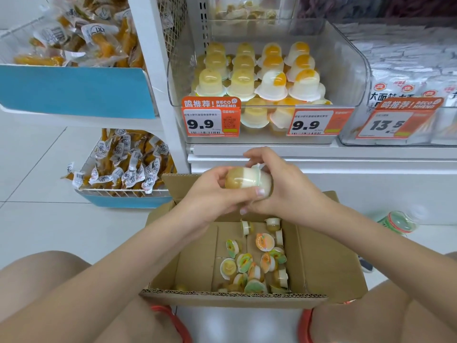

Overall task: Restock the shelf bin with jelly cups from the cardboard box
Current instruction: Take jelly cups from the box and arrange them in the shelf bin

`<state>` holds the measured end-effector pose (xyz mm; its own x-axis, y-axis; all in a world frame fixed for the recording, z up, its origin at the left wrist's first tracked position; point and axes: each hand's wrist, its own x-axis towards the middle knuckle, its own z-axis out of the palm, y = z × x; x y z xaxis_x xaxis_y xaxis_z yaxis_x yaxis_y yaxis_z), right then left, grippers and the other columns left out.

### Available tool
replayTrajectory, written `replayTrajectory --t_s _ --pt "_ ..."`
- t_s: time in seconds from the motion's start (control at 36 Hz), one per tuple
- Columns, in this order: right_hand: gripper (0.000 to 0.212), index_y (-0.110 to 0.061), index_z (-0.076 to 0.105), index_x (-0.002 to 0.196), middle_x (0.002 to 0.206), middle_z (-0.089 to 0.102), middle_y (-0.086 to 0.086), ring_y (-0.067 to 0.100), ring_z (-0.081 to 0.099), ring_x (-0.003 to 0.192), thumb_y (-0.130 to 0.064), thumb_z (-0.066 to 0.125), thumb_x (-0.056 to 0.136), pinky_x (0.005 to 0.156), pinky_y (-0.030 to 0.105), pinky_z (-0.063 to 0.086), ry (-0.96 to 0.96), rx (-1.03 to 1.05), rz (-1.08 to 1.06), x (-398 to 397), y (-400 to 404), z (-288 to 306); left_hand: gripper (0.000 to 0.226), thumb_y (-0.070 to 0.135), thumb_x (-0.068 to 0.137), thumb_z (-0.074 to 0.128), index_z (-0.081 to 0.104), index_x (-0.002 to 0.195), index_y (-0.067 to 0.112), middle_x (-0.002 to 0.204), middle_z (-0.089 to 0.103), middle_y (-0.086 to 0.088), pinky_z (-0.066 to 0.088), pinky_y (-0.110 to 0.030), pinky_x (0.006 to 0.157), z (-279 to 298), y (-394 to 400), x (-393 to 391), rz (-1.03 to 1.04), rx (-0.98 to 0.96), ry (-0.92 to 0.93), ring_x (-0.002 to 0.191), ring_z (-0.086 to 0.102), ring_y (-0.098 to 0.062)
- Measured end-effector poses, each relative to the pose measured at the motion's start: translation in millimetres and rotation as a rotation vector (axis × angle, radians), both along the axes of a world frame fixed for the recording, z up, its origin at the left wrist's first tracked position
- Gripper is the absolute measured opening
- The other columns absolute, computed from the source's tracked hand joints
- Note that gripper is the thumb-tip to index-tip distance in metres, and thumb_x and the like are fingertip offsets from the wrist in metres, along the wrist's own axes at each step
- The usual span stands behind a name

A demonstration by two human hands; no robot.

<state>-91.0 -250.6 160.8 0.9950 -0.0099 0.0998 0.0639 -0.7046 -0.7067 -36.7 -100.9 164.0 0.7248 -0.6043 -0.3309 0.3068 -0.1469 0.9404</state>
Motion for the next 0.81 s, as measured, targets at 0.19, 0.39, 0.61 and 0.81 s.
replayTrajectory --t_s 0.19,0.39,0.61,0.81 --pt "0.065 -0.028 0.054 0.118 0.112 0.058 -0.023 -0.006 0.054 0.104 -0.027 0.086 0.061 0.085 0.006 0.038 -0.110 0.171 0.005 0.3 -1.4 2.2 0.038 0.012 0.068 0.067 0.063 0.105 0.005 0.099 0.070 -0.015 0.058 -0.022 0.066 10.3 5.0 4.5 0.033 -0.285 0.411 0.082 0.069 -0.022" --pt "0.067 -0.030 0.057 0.117 0.109 0.061 -0.018 0.001 0.058 0.100 -0.037 0.085 0.056 0.082 0.009 0.042 -0.081 0.246 0.032 1.9 -3.8 11.4 0.042 0.017 0.073 0.074 0.060 0.110 0.006 0.103 0.069 -0.018 0.057 -0.030 0.075 13.6 8.8 8.3 0.003 -0.319 0.544 0.080 0.070 -0.026" --pt "0.054 -0.026 0.059 0.111 0.105 0.060 -0.018 -0.009 0.055 0.091 -0.021 0.085 0.064 0.079 0.007 0.039 -0.096 0.200 -0.021 15.8 -15.4 35.4 0.045 0.041 0.074 0.064 0.059 0.114 0.023 0.115 0.068 -0.011 0.054 -0.043 0.089 21.3 0.8 25.8 -0.101 -0.179 0.296 0.100 0.068 -0.024" --pt "0.058 -0.026 0.058 0.117 0.114 0.057 -0.005 0.013 0.058 0.104 -0.040 0.083 0.066 0.086 0.027 0.050 -0.164 0.090 -0.341 96.6 -50.4 84.3 0.024 0.032 0.085 0.064 0.059 0.105 0.020 0.101 0.065 0.006 0.051 -0.024 0.071 18.1 0.3 69.1 0.053 0.362 -0.509 0.086 0.063 -0.009"
